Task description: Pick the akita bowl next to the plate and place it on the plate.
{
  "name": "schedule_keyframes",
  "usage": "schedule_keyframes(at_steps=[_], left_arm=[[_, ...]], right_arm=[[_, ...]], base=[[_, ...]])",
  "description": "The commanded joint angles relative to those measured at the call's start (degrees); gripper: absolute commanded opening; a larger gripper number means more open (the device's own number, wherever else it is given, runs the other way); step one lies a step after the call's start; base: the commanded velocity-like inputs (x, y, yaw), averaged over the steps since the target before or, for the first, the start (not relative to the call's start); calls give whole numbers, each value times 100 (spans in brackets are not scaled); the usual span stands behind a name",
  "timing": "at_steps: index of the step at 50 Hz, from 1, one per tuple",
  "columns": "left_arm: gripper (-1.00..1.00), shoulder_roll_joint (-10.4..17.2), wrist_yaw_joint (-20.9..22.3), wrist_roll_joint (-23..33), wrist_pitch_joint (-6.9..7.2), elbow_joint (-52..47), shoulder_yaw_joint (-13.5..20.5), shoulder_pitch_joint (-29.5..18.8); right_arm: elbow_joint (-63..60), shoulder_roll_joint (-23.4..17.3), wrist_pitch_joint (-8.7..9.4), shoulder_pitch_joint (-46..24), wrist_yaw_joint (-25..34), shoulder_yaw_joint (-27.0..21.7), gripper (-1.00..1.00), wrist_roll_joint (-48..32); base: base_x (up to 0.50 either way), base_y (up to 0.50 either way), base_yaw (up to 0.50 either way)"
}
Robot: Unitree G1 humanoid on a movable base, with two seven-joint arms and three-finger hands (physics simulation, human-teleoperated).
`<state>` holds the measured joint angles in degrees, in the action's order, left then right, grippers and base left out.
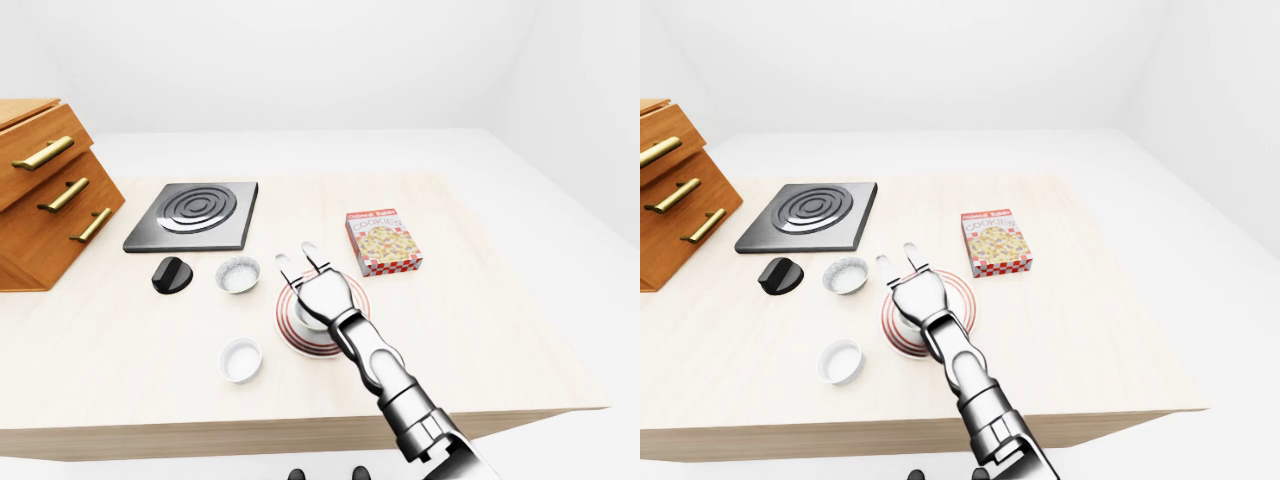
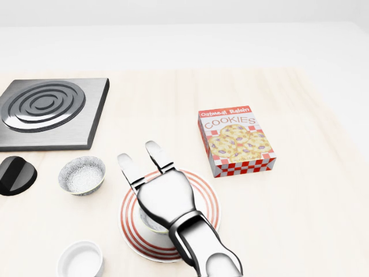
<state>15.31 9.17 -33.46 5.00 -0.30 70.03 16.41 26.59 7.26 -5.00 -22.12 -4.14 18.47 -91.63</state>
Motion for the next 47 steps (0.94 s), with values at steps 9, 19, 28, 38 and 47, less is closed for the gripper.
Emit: schedule_keyframes(at_steps=[9,19,28,38,47], left_arm=[[100,52,-293,186,0,36,-17,-36],[100,35,-248,169,0,8,-21,-36],[100,16,-222,161,0,-40,-45,-40],[100,11,-160,170,0,7,-55,-34],[100,-33,-125,152,0,-47,-9,-2]], right_arm=[[-3982,-375,0,45,4195,-624,100,1349],[-4178,-447,0,-318,4414,-812,100,1777],[-4319,-483,0,-249,4414,-840,100,1949],[-4589,-537,0,-232,4414,-913,100,2161],[-4893,-653,0,-291,4414,-1050,100,2430]], base=[[0,0,0],[0,0,0],[0,0,0],[0,0,0],[0,0,0]])
